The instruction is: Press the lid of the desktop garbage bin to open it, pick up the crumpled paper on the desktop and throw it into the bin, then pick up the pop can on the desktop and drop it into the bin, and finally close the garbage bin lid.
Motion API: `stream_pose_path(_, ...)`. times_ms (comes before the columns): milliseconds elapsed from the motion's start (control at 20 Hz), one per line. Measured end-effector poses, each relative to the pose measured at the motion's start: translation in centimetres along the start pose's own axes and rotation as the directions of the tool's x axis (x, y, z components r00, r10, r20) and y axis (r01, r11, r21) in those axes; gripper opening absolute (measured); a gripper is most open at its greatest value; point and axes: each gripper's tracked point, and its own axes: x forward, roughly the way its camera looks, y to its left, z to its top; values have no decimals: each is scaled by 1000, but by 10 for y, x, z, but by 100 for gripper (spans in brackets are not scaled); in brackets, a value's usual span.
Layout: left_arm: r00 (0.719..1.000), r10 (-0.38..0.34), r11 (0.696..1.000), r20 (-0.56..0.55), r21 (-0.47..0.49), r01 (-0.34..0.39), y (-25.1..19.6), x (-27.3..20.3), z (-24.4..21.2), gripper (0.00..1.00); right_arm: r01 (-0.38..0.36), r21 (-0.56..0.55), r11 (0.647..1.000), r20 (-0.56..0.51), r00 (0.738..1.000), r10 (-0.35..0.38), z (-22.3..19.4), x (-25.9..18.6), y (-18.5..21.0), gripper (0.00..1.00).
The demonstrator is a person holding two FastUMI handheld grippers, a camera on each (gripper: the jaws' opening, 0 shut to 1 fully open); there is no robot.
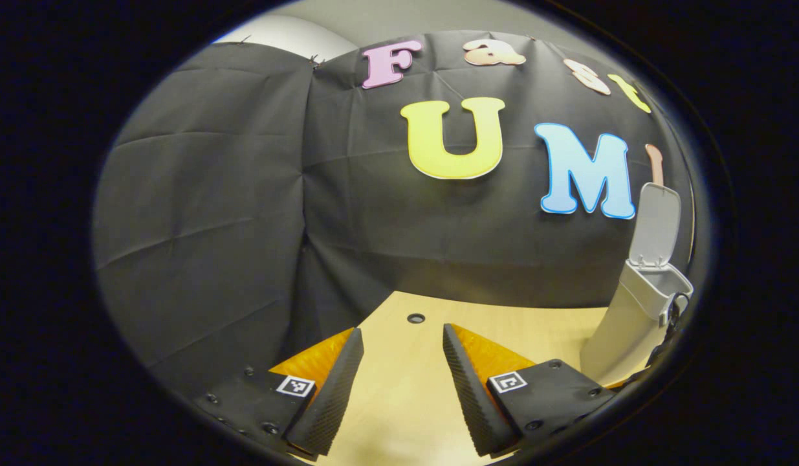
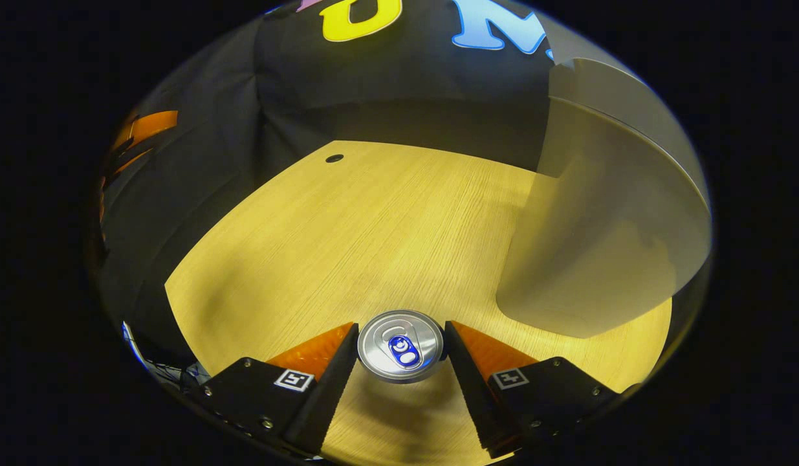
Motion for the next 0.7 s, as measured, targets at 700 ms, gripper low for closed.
stream_pose_path(700, 999, -54, 998, -6, 12, 54, -24, 6, -1, 81, 39, -17, 999, 195, 980, -35, 69, -46, -4, 84)
